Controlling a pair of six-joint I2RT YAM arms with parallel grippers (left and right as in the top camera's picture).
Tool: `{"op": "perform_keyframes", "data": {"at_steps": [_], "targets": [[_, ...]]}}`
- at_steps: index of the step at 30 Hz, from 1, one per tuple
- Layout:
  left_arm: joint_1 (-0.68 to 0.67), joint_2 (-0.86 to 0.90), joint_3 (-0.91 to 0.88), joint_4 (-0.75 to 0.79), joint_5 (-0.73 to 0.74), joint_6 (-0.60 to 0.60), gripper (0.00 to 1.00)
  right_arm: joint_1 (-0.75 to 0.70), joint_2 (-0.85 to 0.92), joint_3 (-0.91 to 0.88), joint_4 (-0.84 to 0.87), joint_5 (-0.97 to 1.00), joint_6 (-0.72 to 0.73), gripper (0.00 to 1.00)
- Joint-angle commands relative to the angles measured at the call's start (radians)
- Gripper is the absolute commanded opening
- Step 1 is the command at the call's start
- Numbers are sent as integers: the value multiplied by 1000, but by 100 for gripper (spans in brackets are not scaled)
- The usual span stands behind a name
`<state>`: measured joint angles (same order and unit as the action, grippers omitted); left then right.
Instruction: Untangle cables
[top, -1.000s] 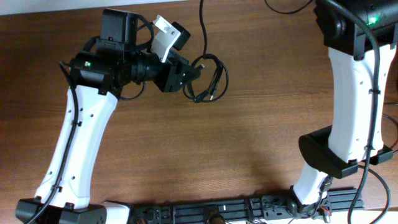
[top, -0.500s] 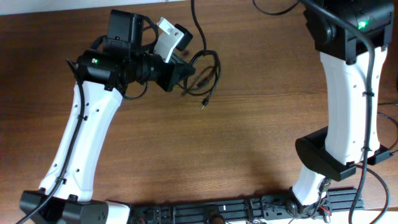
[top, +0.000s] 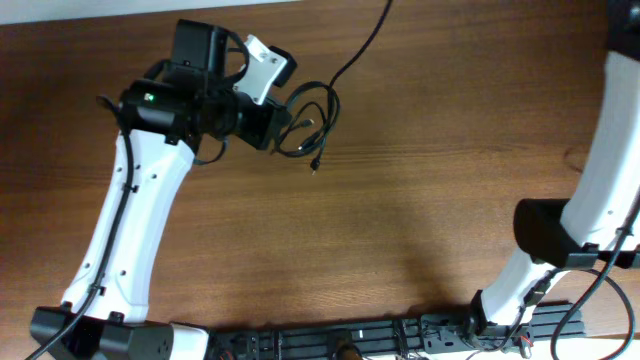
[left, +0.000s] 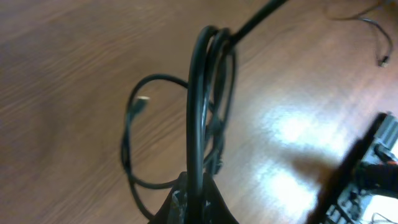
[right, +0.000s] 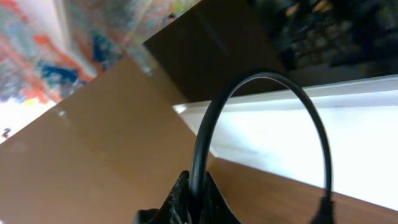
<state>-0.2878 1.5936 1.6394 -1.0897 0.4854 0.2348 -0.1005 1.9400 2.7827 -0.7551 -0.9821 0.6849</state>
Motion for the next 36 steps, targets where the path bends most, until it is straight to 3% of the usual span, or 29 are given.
{"op": "perform_keyframes", "data": {"at_steps": [1,13,21,23,24,25,30,36], "targets": [[54,0,-9,-5,-49,-10,0,-111,-29,17,7,-46,5,4],[338,-1,-8,10,-25,-62,0,-454,-32,17,-15,-186,4,4],[438,-1,-8,16,109,-62,0,-489,-32,17,-47,-216,4,4],[436,-1,-8,15,210,-61,1,-489,-32,17,-71,-225,2,22],[436,-1,-8,18,298,-61,0,-489,-32,17,-80,-245,-1,77],[436,-1,-8,20,337,-61,0,-489,-32,17,-80,-257,-1,99],[435,-11,18,42,575,-61,0,-488,-32,17,-140,-295,-27,99],[380,-40,123,42,644,-68,0,-402,-30,17,-488,-259,-370,99]]}}
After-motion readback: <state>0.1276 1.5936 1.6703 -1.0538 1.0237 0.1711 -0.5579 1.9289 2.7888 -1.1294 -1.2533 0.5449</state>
